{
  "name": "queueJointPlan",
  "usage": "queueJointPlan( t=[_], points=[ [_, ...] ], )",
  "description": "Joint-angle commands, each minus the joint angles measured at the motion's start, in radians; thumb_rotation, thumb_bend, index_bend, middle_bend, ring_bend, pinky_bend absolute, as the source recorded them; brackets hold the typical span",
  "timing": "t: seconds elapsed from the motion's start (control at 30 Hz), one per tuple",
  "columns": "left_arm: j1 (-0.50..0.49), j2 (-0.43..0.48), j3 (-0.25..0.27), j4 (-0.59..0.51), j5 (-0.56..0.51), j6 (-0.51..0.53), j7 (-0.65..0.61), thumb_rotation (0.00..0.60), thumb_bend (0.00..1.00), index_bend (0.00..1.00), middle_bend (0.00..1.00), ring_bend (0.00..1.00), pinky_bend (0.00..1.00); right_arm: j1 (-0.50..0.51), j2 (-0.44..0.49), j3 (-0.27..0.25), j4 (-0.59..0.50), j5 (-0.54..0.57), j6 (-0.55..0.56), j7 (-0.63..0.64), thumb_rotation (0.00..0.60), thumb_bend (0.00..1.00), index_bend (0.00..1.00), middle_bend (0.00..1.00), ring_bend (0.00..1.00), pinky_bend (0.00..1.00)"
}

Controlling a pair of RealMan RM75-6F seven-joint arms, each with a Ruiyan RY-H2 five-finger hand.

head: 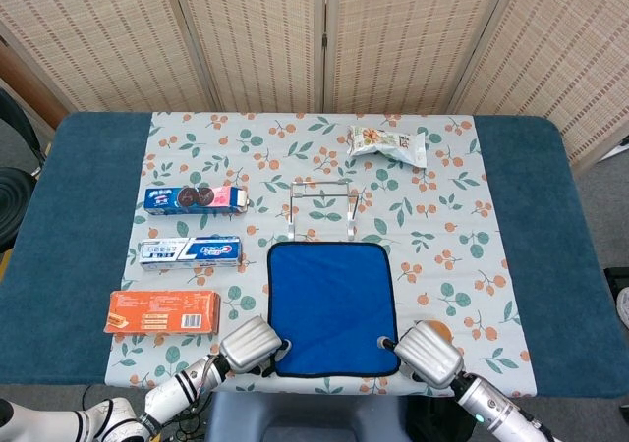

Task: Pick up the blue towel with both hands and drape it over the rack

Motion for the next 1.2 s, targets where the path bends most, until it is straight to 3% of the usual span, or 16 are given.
queueJointPlan(
  t=[0.03, 0.43, 1.2],
  points=[
    [0.000, 0.001, 0.001, -0.001, -0.003, 0.000, -0.003, 0.600, 0.43, 0.64, 1.00, 0.95, 1.00, 0.002, -0.032, -0.007, 0.036, -0.003, -0.002, 0.006, 0.600, 0.17, 0.38, 0.91, 0.84, 0.99],
    [0.001, 0.007, 0.006, -0.012, -0.020, 0.000, 0.001, 0.600, 0.43, 0.64, 1.00, 0.95, 1.00, 0.005, -0.053, -0.038, 0.075, -0.012, 0.004, 0.020, 0.600, 0.17, 0.38, 0.91, 0.84, 1.00],
    [0.002, 0.013, 0.008, -0.020, -0.036, 0.006, -0.001, 0.600, 0.43, 0.64, 1.00, 0.95, 1.00, 0.036, -0.108, -0.027, 0.131, 0.023, -0.034, -0.005, 0.600, 0.20, 0.38, 0.91, 0.84, 1.00]
  ],
)
